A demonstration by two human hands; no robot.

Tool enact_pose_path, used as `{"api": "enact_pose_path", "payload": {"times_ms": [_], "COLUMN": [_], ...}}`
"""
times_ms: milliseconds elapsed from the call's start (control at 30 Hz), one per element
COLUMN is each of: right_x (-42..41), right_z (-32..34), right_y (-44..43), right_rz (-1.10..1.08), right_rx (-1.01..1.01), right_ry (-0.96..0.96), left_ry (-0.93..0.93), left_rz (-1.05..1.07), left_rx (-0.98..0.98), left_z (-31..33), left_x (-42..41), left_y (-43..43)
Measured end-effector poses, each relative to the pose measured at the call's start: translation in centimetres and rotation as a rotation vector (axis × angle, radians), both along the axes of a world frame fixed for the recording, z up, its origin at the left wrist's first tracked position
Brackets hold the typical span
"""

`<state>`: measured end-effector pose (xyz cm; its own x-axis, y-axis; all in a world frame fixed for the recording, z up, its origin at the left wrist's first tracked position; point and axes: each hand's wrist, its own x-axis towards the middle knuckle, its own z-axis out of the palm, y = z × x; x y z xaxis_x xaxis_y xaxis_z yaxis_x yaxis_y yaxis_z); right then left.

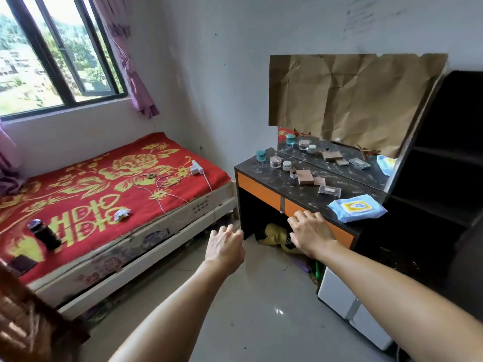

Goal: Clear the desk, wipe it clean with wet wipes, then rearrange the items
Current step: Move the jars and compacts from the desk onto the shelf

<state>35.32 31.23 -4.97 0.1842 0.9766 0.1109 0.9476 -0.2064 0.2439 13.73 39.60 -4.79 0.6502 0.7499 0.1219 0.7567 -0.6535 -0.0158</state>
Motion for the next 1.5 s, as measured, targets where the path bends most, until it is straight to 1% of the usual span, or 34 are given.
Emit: {"api": "enact_pose_path", "payload": {"times_ms": [100, 267, 500, 700, 800, 967, 1167, 1267, 1400, 1500], "right_x": [1.6, 4.8, 11.7, 18.3, 20.8, 24.1, 28.7, 31.0, 33.3, 34.2], "right_z": [0.4, -0.4, -3.2, -5.2, -5.9, -8.0, -11.1, -12.3, -12.9, -13.1], "right_y": [5.5, 13.0, 24.6, 35.1, 39.1, 45.3, 52.1, 55.2, 59.0, 60.8], "right_rz": [-0.026, -0.057, -0.048, -0.053, -0.06, -0.062, -0.179, -0.271, -0.426, -0.492], "right_rx": [0.021, -0.007, -0.029, -0.064, -0.103, -0.158, -0.19, -0.208, -0.177, -0.156], "right_ry": [0.025, 0.046, 0.068, 0.136, 0.176, 0.215, 0.308, 0.35, 0.399, 0.453], "left_ry": [-0.003, 0.018, 0.032, 0.031, 0.013, 0.029, 0.098, 0.144, 0.207, 0.253], "left_rz": [-0.039, -0.062, -0.102, -0.126, -0.096, -0.126, -0.223, -0.284, -0.393, -0.458], "left_rx": [0.011, -0.004, -0.029, -0.053, -0.113, -0.161, -0.222, -0.254, -0.258, -0.285], "left_z": [0.6, 0.4, -2.3, -4.1, -4.7, -6.4, -9.4, -10.5, -11.1, -11.6], "left_x": [1.7, 5.4, 12.6, 18.9, 21.3, 24.9, 30.1, 32.8, 36.9, 39.9], "left_y": [6.4, 14.8, 26.6, 36.3, 40.4, 47.4, 57.0, 61.8, 67.8, 71.0]}}
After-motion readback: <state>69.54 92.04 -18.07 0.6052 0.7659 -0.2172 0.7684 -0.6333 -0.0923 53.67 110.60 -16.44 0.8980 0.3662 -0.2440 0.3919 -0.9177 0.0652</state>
